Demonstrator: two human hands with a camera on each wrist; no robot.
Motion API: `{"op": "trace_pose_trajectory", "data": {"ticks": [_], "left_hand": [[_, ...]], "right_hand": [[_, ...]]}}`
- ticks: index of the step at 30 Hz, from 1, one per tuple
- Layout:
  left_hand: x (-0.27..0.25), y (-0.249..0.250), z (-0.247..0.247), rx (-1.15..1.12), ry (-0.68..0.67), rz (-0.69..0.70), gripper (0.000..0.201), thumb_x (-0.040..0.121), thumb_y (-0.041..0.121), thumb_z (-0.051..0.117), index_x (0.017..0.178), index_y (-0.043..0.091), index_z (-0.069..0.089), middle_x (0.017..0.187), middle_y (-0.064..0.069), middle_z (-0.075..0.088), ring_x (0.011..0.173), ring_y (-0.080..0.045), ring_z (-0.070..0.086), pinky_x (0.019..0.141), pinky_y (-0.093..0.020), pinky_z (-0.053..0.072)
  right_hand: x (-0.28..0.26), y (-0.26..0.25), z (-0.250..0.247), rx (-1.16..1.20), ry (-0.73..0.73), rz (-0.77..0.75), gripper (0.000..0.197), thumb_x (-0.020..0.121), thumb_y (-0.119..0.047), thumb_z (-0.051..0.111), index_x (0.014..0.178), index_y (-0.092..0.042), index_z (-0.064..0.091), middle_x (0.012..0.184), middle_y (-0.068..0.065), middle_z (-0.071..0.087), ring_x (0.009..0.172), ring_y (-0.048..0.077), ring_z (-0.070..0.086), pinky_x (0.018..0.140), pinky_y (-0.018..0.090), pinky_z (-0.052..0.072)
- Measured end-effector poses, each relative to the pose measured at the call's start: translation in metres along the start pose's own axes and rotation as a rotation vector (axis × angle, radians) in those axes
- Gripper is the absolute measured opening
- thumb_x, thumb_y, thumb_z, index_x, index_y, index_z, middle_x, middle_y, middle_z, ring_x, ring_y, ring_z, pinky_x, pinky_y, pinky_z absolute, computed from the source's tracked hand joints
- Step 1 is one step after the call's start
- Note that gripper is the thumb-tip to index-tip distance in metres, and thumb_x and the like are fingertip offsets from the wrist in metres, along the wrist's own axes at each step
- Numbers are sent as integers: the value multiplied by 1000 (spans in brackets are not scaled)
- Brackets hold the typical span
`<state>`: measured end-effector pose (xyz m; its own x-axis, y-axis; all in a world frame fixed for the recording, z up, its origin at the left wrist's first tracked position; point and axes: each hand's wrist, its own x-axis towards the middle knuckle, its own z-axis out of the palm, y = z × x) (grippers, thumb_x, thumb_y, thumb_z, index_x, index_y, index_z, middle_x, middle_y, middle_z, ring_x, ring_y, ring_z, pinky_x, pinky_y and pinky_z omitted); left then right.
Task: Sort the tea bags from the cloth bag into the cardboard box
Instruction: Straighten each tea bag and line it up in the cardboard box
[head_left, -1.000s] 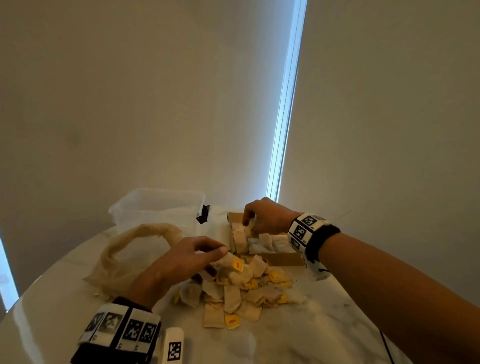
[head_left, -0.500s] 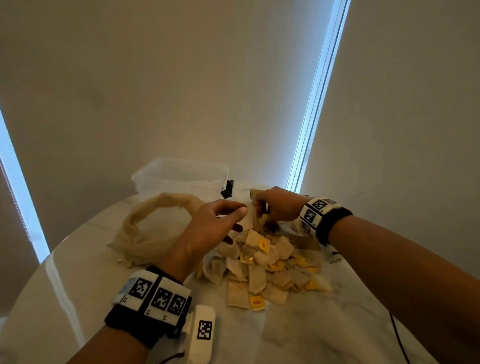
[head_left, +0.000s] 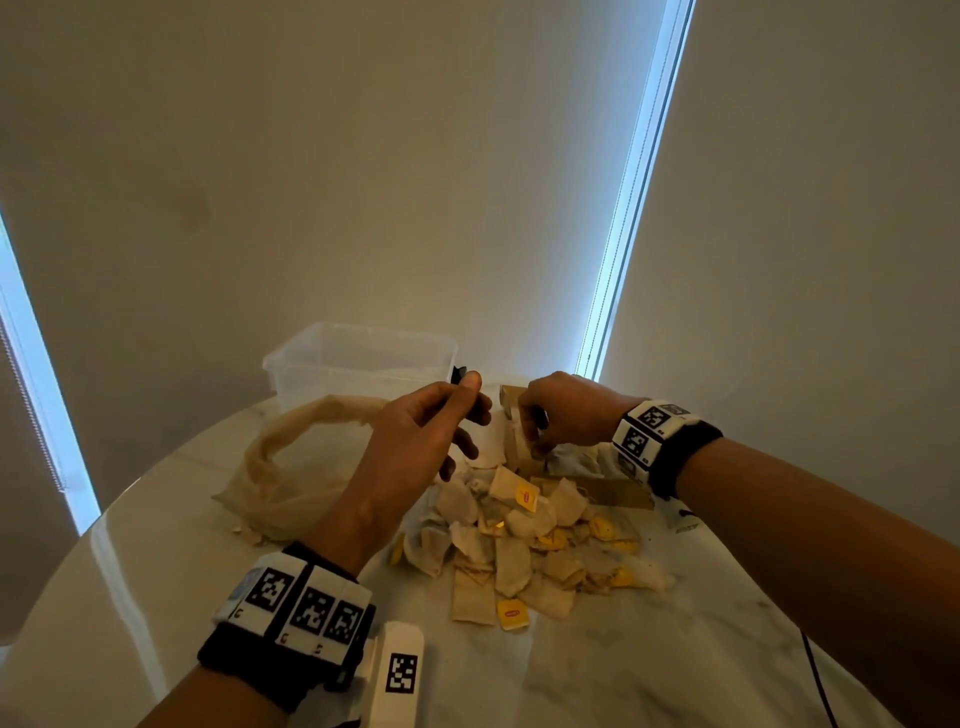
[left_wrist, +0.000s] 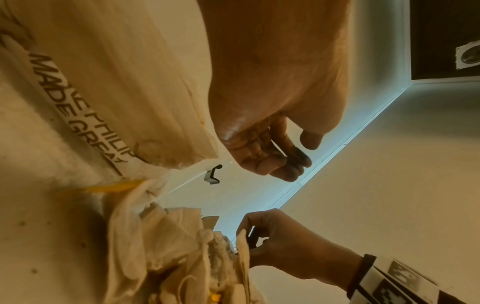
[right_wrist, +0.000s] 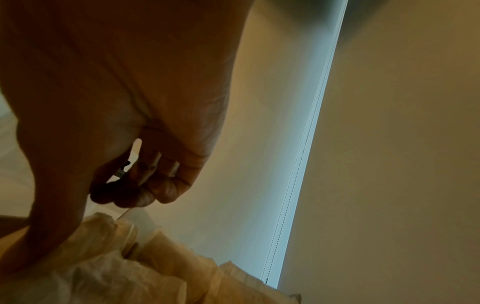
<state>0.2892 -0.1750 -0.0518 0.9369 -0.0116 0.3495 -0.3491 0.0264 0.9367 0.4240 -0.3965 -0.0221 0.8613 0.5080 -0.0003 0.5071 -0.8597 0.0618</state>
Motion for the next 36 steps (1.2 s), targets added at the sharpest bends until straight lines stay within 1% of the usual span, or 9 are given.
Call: {"op": "trace_pose_trajectory", "data": {"ticks": [5, 11, 18, 21, 25, 27, 30, 34, 36], "left_hand": [[-2, 2, 0, 4, -4, -1, 42, 104, 49, 56, 100, 14, 77, 97, 0, 76, 71, -14, 66, 55, -25, 50], [-2, 1, -2, 11, 17, 0, 40, 104, 49, 57, 98, 15, 77, 96, 0, 76, 70, -15, 65, 54, -24, 49], [-2, -2, -2, 8, 31, -1, 41, 105, 48, 55, 98, 14, 77, 95, 0, 76, 70, -14, 64, 54, -24, 48], [0, -2, -2, 2, 38, -2, 43, 105, 51, 53, 99, 15, 77, 95, -1, 76, 71, -16, 65, 54, -25, 48], [1, -1, -3, -37, 54, 13, 48, 105, 54, 50, 95, 14, 76, 95, -2, 75, 71, -18, 63, 53, -27, 45], [2, 0, -3, -64, 69, 18, 52, 106, 54, 47, 95, 12, 75, 94, -3, 75, 72, -20, 62, 53, -27, 44], [1, 2, -5, -102, 91, 27, 57, 107, 56, 44, 96, 9, 75, 94, -7, 74, 71, -23, 61, 52, -28, 42], [-2, 6, -5, -140, 105, 32, 60, 108, 57, 42, 91, 9, 75, 93, -11, 74, 69, -23, 59, 52, -30, 40], [-3, 7, -6, -152, 116, 34, 60, 108, 56, 41, 88, 11, 75, 91, -11, 74, 68, -24, 60, 51, -30, 40]], "right_hand": [[-3, -2, 10, -20, -11, 35, 26, 81, -41, 89, 96, -28, 73, 91, -11, 69, 85, 11, 67, 82, 29, 60], [-1, 0, 15, -68, 100, 34, 17, 90, -30, 82, 99, -23, 71, 93, -5, 69, 83, 14, 67, 78, 27, 60], [-1, 0, 22, -51, 8, 61, 15, 95, -31, 76, 105, -21, 78, 98, -6, 74, 85, 11, 69, 81, 28, 61], [0, 1, 12, -42, 11, 65, 19, 93, -39, 75, 105, -25, 80, 96, -7, 74, 82, 13, 70, 81, 33, 64], [1, -12, -13, 5, 53, -1, 20, 98, -37, 71, 110, -24, 78, 92, -15, 66, 83, 6, 66, 88, 29, 60], [6, -25, -15, 57, 69, -34, 19, 99, -36, 70, 111, -24, 78, 97, -14, 70, 89, 7, 67, 92, 30, 59], [19, -46, -3, 47, 28, -32, 16, 97, -37, 74, 110, -28, 78, 104, -11, 75, 97, 10, 68, 96, 34, 56], [37, -65, 12, -129, -51, 46, 12, 90, -35, 81, 97, -26, 76, 94, -6, 71, 101, 19, 62, 95, 41, 39], [45, -68, 18, -172, -39, 91, 25, 88, -31, 83, 110, -23, 74, 104, -1, 70, 110, 22, 58, 105, 45, 36]]}}
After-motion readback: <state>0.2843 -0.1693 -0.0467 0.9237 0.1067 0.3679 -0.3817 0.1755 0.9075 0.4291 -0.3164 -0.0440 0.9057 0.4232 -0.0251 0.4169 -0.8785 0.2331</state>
